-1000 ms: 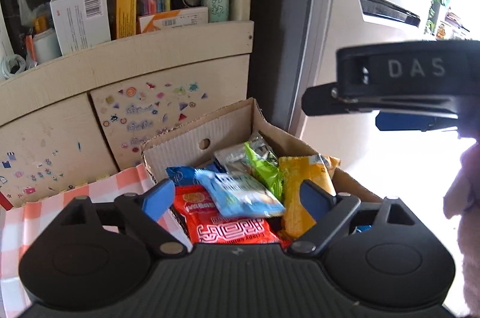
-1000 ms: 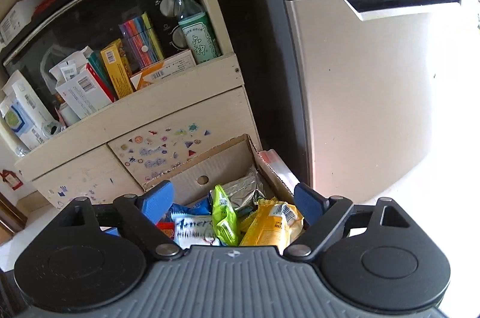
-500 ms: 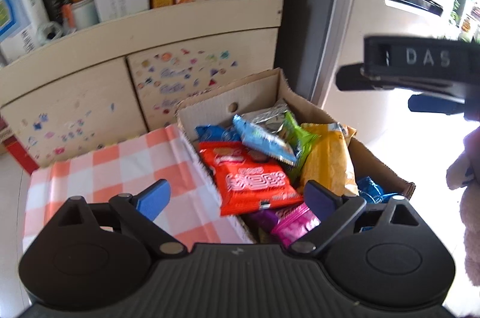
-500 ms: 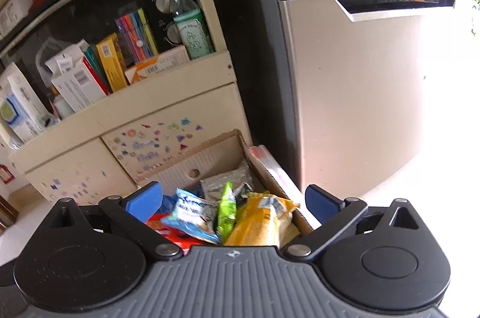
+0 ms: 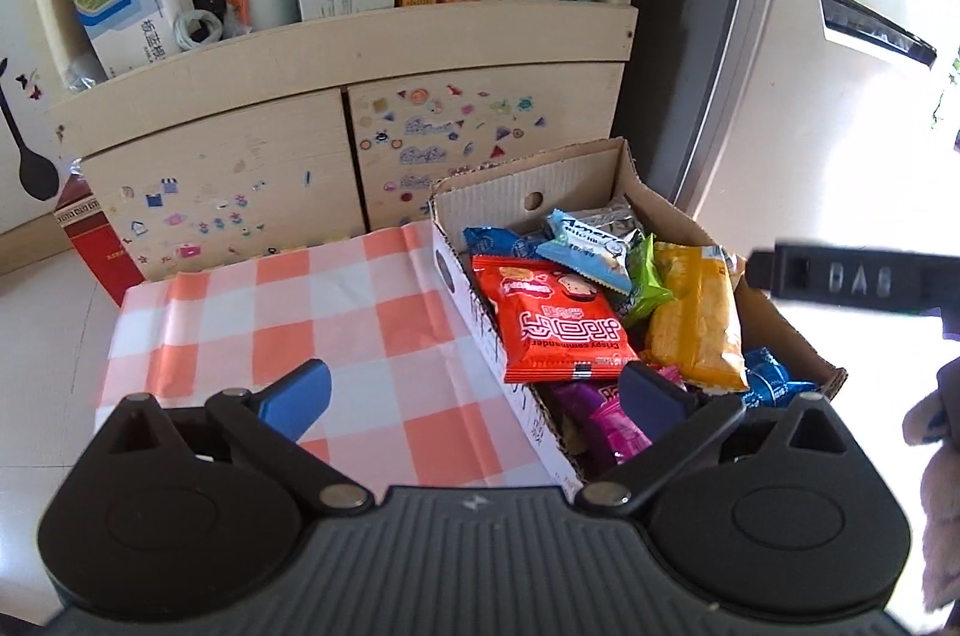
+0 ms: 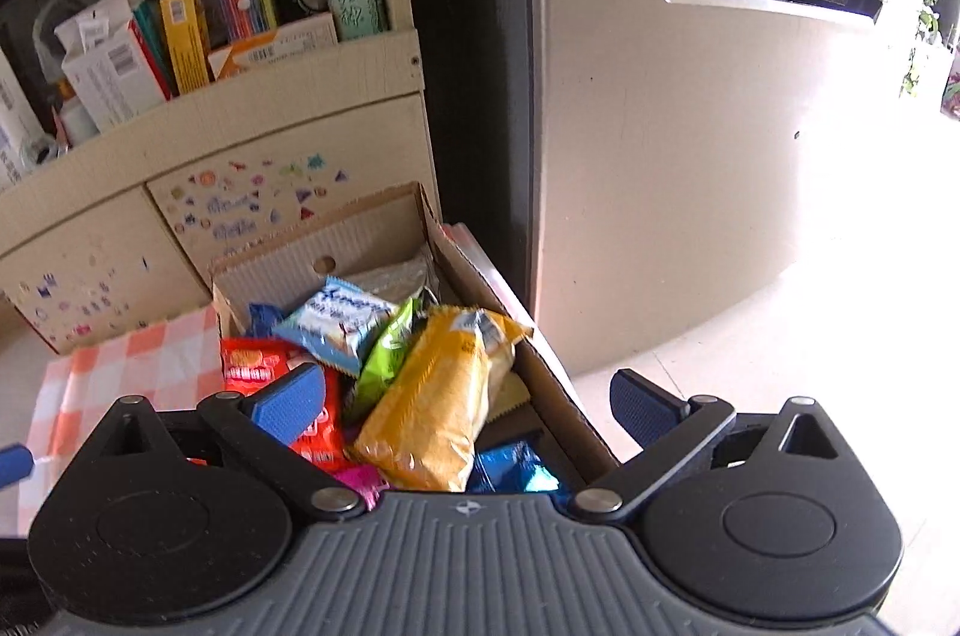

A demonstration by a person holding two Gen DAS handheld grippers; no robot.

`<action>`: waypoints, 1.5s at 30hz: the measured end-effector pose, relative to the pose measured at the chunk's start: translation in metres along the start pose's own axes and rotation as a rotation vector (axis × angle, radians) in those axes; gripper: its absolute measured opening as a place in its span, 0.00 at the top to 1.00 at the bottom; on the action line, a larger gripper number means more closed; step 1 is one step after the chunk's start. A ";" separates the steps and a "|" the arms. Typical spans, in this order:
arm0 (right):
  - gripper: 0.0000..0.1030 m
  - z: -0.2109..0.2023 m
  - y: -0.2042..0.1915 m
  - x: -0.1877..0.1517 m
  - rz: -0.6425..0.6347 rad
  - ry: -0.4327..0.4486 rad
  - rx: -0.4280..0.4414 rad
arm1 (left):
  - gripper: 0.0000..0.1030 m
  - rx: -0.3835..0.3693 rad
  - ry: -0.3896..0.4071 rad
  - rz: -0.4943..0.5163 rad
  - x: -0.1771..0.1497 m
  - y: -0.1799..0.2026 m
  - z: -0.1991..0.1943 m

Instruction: Organize snacks

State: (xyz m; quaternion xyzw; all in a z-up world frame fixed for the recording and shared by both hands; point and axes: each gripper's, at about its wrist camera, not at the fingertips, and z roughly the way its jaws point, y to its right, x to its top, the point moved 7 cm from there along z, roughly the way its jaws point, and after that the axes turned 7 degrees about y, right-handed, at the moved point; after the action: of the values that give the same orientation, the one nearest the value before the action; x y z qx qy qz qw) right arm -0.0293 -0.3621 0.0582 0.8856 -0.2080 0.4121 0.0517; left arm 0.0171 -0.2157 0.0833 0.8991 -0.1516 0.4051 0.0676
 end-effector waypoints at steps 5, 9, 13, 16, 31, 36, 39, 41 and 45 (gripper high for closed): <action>0.00 -0.004 0.002 -0.017 -0.053 -0.037 -0.050 | 0.01 0.036 -0.011 0.007 -0.003 0.000 0.000; 0.00 -0.009 0.004 -0.023 -0.041 -0.048 -0.045 | 0.01 0.054 -0.020 0.002 -0.007 0.001 0.001; 0.00 -0.011 0.005 -0.023 -0.038 -0.049 -0.048 | 0.01 0.084 -0.023 0.015 -0.009 0.003 0.002; 0.00 -0.013 0.004 -0.023 -0.033 -0.050 -0.042 | 0.01 0.099 -0.031 0.006 -0.010 0.004 0.005; 0.00 -0.014 0.005 -0.022 -0.034 -0.060 -0.023 | 0.01 0.111 -0.052 -0.031 -0.011 0.005 0.014; 0.00 -0.012 0.003 -0.023 -0.043 -0.063 -0.025 | 0.01 0.117 -0.053 -0.043 -0.009 0.004 0.015; 0.00 -0.011 0.002 -0.022 -0.047 -0.062 -0.027 | 0.01 0.115 -0.053 -0.051 -0.008 0.003 0.016; 0.00 -0.010 0.002 -0.023 -0.051 -0.065 -0.028 | 0.01 0.119 -0.055 -0.052 -0.008 0.003 0.018; 0.00 -0.006 0.001 -0.023 -0.059 -0.071 -0.035 | 0.01 0.123 -0.065 -0.035 -0.008 0.005 0.021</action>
State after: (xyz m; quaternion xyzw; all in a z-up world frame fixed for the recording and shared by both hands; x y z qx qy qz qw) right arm -0.0472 -0.3537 0.0447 0.9043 -0.1909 0.3750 0.0717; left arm 0.0253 -0.2242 0.0633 0.9167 -0.1127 0.3830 0.0145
